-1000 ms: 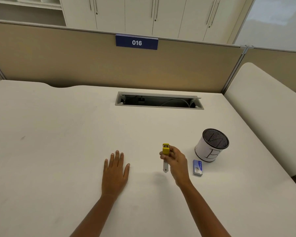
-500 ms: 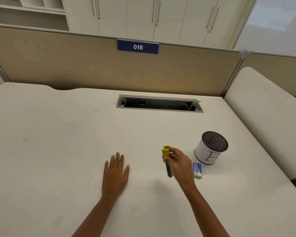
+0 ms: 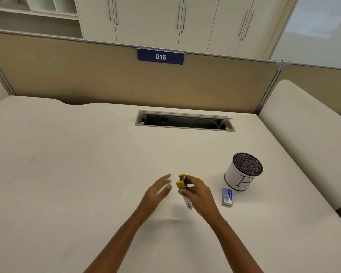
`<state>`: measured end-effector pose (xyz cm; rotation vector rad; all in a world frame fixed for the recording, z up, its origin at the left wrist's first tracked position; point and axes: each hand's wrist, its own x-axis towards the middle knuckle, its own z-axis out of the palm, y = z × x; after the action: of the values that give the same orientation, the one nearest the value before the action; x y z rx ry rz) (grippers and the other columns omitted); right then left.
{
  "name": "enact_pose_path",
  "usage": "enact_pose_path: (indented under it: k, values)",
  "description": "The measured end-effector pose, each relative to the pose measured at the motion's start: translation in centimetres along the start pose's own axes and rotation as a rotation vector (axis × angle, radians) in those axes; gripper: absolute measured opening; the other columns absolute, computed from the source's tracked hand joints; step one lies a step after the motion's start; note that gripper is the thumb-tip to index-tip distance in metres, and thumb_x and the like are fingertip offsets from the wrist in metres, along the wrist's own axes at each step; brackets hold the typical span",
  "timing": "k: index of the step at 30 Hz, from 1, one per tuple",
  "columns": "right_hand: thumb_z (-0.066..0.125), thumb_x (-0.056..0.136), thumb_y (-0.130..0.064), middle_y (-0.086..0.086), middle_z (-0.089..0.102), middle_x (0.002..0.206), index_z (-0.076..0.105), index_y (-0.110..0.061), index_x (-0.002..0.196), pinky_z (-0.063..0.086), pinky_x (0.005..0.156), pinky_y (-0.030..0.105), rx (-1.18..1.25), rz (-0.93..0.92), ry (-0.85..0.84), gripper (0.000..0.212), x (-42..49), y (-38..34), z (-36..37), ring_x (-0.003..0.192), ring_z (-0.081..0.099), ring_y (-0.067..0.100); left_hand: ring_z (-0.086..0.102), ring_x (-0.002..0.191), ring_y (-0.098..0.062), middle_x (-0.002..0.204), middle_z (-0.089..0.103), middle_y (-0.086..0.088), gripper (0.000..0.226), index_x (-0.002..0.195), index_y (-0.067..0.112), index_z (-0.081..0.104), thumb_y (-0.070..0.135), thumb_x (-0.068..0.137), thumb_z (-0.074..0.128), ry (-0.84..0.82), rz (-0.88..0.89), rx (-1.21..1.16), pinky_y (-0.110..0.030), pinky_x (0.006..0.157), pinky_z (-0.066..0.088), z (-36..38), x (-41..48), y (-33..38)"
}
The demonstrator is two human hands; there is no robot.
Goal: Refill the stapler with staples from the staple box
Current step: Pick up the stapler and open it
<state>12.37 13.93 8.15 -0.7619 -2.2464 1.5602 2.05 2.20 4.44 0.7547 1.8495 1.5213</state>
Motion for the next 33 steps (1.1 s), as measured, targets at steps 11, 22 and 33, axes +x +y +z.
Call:
enact_pose_path:
  k: [11,22,33]
  values:
    - [0.054,0.086,0.005,-0.009,0.055,0.110,0.048,-0.017,0.126,0.043,0.091,0.007,-0.120,-0.206,0.015,0.046,-1.7,0.2,0.6,0.101,0.056,0.004,0.066,0.097,-0.013,0.102,0.064,0.006,0.034,0.100,0.026,0.056,0.001,0.080,0.066,0.004,0.151,-0.085,-0.017,0.087,0.052,1.8,-0.3,1.7]
    - [0.054,0.081,0.013,-0.008,0.060,0.092,0.045,-0.038,0.087,0.043,0.083,-0.001,-0.160,-0.314,0.186,0.053,-2.1,0.1,1.1,0.089,0.060,-0.002,0.062,0.100,0.000,0.101,0.064,0.020,0.027,0.104,0.020,0.059,0.006,0.081,0.062,0.123,0.472,0.185,-0.008,0.092,0.044,2.8,-1.5,2.1]
    - [0.052,0.082,0.012,-0.010,0.059,0.093,0.053,-0.018,0.094,0.041,0.080,-0.004,-0.212,-0.330,0.192,0.032,-2.1,0.1,1.2,0.090,0.059,-0.001,0.062,0.099,0.005,0.099,0.063,0.029,0.039,0.100,0.041,0.052,0.008,0.081,0.060,0.126,0.480,0.170,-0.006,0.090,0.044,2.6,-1.9,2.8]
